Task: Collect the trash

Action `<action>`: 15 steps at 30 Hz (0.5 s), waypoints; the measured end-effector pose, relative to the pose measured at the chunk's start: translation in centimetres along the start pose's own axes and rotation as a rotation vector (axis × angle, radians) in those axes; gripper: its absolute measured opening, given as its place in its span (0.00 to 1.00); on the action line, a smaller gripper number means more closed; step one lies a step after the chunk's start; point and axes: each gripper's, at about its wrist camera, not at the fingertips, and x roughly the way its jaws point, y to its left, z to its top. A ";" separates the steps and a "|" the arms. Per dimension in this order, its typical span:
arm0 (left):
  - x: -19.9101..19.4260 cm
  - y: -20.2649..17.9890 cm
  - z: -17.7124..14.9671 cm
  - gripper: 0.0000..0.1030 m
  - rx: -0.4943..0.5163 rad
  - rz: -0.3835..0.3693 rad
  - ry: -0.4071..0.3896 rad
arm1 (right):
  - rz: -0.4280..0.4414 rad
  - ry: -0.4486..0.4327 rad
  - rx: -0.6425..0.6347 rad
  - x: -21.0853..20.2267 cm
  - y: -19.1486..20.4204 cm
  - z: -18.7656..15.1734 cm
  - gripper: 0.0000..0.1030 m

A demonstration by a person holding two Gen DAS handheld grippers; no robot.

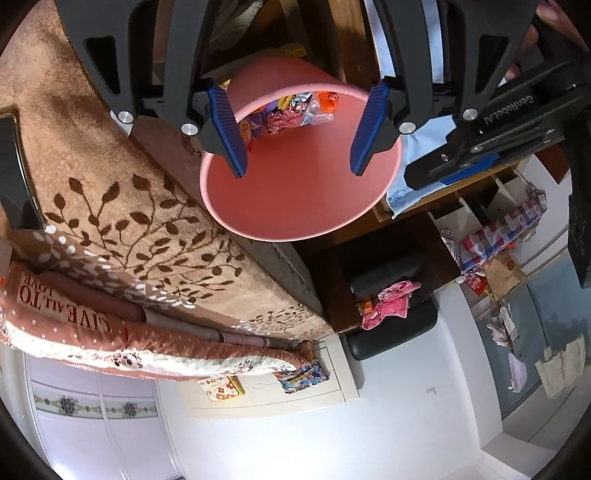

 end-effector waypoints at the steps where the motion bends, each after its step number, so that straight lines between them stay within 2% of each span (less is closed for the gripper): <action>1: -0.2 0.1 0.0 0.51 -0.001 0.000 -0.003 | 0.000 -0.002 -0.002 -0.2 0.2 0.0 0.57; 15: -3.7 1.8 -0.7 0.51 -0.026 0.010 -0.058 | -0.028 -0.038 -0.047 -1.8 2.8 -0.5 0.65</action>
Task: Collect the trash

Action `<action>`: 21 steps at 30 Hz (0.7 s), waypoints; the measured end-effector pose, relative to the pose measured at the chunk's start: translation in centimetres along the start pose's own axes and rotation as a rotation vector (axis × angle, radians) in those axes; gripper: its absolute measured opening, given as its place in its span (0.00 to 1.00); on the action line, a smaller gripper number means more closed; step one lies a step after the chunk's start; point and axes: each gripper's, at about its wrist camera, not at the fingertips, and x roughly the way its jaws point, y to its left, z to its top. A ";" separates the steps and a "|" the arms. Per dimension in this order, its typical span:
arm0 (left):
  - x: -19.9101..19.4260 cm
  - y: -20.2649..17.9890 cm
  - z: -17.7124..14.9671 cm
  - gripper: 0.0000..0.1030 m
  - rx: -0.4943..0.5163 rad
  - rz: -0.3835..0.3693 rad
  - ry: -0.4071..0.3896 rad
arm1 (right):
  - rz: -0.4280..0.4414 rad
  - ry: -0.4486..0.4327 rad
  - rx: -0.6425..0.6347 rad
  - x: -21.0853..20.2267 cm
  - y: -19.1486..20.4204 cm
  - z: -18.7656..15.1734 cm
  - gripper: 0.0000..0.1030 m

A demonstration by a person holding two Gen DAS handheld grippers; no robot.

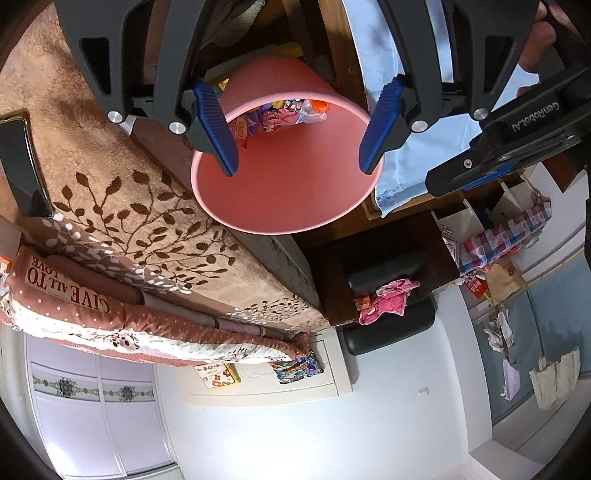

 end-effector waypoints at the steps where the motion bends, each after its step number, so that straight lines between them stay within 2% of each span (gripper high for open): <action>1: -0.1 0.1 -0.1 0.51 -0.001 0.001 -0.001 | -0.007 -0.006 -0.004 -0.2 0.2 0.0 0.65; 7: -1.2 0.8 -0.7 0.51 0.002 0.022 -0.005 | -0.064 -0.035 -0.009 -0.9 1.2 -0.4 0.65; 21: -2.8 3.2 -1.8 0.51 -0.032 0.047 -0.017 | -0.025 -0.006 -0.031 -1.3 3.1 -1.0 0.65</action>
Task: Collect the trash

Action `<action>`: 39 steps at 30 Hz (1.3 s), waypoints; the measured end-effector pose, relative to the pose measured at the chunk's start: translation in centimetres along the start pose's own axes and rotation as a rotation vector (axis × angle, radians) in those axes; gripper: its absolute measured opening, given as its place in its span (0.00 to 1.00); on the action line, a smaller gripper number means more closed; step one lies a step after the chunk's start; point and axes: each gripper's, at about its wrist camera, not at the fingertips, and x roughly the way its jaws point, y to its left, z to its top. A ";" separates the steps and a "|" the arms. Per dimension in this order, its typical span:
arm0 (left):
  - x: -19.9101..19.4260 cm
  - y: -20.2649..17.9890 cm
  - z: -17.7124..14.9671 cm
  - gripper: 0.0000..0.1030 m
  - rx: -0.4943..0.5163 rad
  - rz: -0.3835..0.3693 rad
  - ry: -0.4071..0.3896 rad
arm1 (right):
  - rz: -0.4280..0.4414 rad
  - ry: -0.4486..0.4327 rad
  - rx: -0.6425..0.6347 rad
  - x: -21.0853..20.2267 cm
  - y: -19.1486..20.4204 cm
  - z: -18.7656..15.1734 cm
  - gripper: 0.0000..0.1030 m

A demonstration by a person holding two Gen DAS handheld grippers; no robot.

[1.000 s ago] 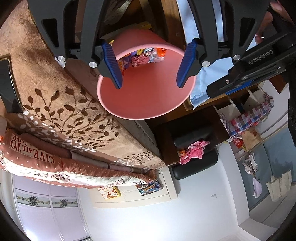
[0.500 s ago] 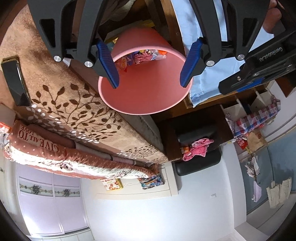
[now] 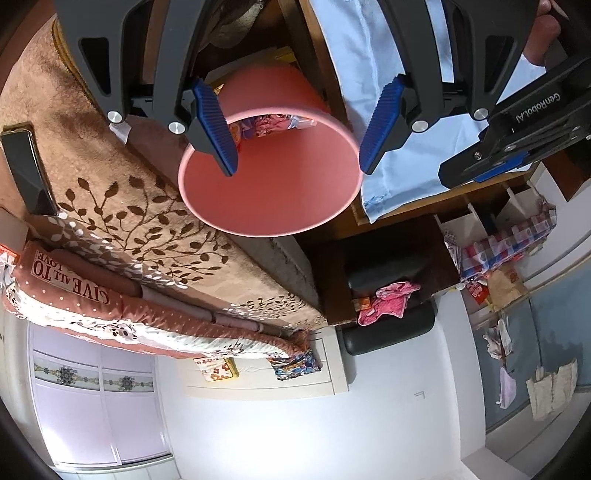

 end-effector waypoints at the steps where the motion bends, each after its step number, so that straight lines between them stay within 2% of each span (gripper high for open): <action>1: -0.1 0.1 0.0 0.51 -0.002 0.001 0.000 | 0.000 0.000 0.000 0.0 0.0 0.0 0.65; 18: -0.4 1.8 -0.7 0.51 -0.032 0.013 0.006 | -0.012 0.057 -0.037 1.2 1.1 -0.5 0.65; 39: 0.4 2.4 -1.1 0.51 -0.043 0.019 0.032 | 0.011 0.056 -0.044 1.3 1.7 -0.8 0.65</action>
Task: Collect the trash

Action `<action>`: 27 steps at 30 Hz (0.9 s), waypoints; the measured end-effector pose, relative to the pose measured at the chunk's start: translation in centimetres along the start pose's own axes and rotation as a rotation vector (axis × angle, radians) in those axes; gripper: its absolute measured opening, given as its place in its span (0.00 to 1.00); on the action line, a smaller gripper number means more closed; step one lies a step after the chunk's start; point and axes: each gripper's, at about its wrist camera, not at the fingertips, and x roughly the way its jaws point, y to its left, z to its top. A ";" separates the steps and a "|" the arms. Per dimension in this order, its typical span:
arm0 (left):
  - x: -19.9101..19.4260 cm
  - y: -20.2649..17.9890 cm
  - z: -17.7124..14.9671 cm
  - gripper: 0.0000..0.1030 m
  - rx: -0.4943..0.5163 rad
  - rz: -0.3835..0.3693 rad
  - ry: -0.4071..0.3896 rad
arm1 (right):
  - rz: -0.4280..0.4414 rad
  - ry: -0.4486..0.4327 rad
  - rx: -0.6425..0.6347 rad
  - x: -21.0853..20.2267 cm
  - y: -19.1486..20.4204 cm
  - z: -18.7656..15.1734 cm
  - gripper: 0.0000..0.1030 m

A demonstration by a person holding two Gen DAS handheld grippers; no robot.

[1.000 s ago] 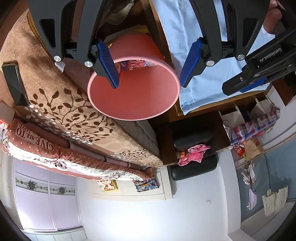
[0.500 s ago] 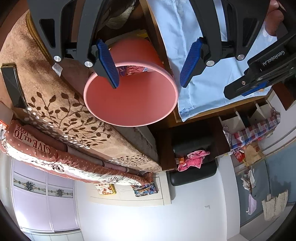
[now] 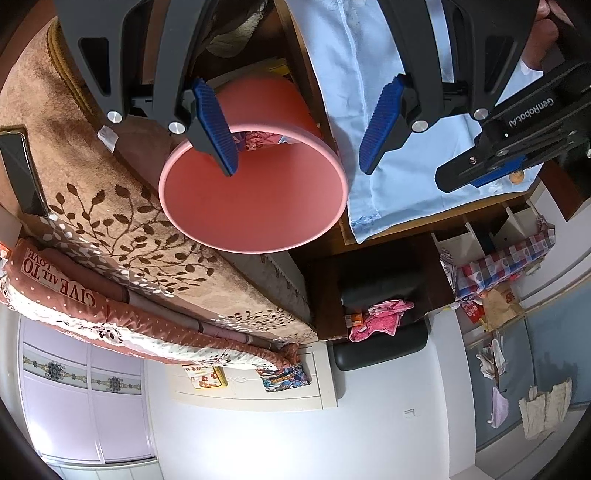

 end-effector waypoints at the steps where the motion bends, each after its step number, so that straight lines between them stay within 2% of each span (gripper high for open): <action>1: 0.0 0.0 0.0 0.51 -0.001 0.000 0.001 | 0.001 0.000 0.001 0.0 0.1 0.0 0.65; 27: 0.6 0.1 -0.2 0.51 0.000 0.000 0.020 | 0.031 -0.012 0.001 -0.3 0.5 0.2 0.65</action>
